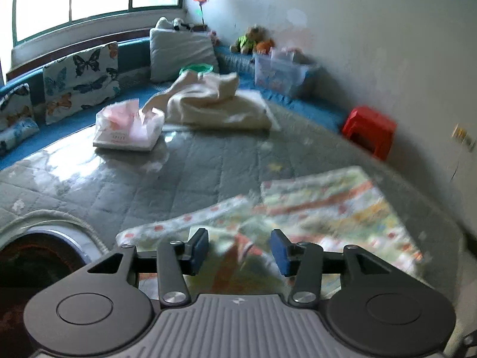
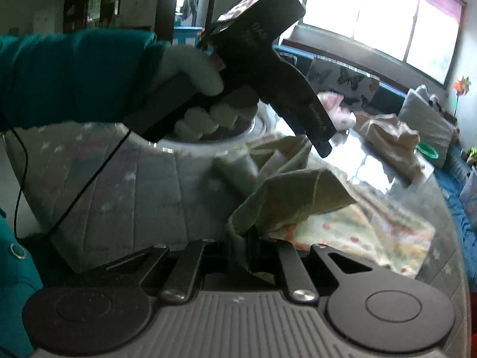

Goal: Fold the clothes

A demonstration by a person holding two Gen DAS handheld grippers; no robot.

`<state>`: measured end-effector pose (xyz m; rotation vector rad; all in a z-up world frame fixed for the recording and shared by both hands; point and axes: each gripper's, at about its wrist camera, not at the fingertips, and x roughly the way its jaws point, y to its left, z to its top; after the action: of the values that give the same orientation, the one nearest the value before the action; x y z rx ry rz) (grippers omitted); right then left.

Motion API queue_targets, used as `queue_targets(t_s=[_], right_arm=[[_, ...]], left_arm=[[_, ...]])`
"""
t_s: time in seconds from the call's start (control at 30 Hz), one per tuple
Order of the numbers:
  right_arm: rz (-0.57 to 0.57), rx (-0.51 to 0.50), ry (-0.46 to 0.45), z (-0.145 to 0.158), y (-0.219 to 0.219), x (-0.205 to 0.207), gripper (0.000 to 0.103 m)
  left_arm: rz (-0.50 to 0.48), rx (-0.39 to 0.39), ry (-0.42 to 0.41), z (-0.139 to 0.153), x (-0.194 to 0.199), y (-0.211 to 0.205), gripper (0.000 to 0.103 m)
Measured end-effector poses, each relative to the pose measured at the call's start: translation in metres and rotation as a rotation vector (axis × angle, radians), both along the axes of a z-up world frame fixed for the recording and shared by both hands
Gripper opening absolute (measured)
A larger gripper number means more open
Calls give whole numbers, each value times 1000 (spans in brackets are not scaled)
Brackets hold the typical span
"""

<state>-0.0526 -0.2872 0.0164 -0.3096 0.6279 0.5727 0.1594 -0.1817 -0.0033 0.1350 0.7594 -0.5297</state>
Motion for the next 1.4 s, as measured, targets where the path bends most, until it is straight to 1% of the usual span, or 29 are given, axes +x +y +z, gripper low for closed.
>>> queue_targets(t_s=[0.03,0.07,0.1,0.13,0.17,0.23,0.27,0.3,0.33,0.4,0.43,0.57,0.67,0.7,0.73,0.77,0.87,0.93,1.0,1.13,1.3,1.37,1.4], right_arm=[[-3,0,7,-2,0,-2,10],[-5,0,13,-4,0,-4,11],[-8,1,20,-7,-1,-6,11],[-11,1,26,-9,-1,-8,17],[-20,7,27,-9,-2,-10,20],[-51,30,20,-5,-8,-9,31],[-65,46,22,-3,-11,-7,35],[-82,65,23,0,-14,-6,43],[-98,83,22,1,-16,-5,46],[-131,114,23,4,-21,0,47],[-150,128,24,5,-24,3,50],[-197,177,25,9,-28,9,51],[-214,167,33,5,-25,12,49],[-213,171,33,4,-24,12,44],[-210,176,28,3,-22,11,42],[-206,179,22,3,-20,10,42],[-172,185,14,5,-13,5,38],[-149,173,11,5,-7,3,30],[-137,151,8,4,0,3,30],[-188,185,32,4,1,10,30],[-217,214,35,5,-1,7,32],[-227,228,33,6,-2,5,39],[-233,235,29,8,-2,3,45]], left_arm=[[-6,14,5,-3,-1,-1,42],[-12,29,9,-7,-2,-2,31],[-16,41,17,-10,-3,-2,23],[-13,46,28,-12,-3,0,20],[-10,47,33,-14,-4,2,13],[-3,47,40,-16,-7,6,10],[1,44,39,-16,-9,9,9],[4,40,37,-15,-11,12,9],[6,33,33,-14,-14,15,9],[6,24,24,-11,-21,20,9],[7,22,21,-10,-24,23,9],[15,11,18,-7,-39,38,9],[36,1,21,-6,-48,49,9],[45,3,20,-6,-51,52,9],[53,5,19,-5,-55,55,9],[60,5,18,-5,-58,59,8],[78,4,20,-4,-67,68,8],[84,4,20,-2,-72,73,8],[89,14,18,-2,-75,74,9],[90,30,20,-4,-82,74,10],[95,33,24,-6,-91,76,13],[101,35,25,-6,-93,77,15],[104,36,25,-6,-94,77,16]])
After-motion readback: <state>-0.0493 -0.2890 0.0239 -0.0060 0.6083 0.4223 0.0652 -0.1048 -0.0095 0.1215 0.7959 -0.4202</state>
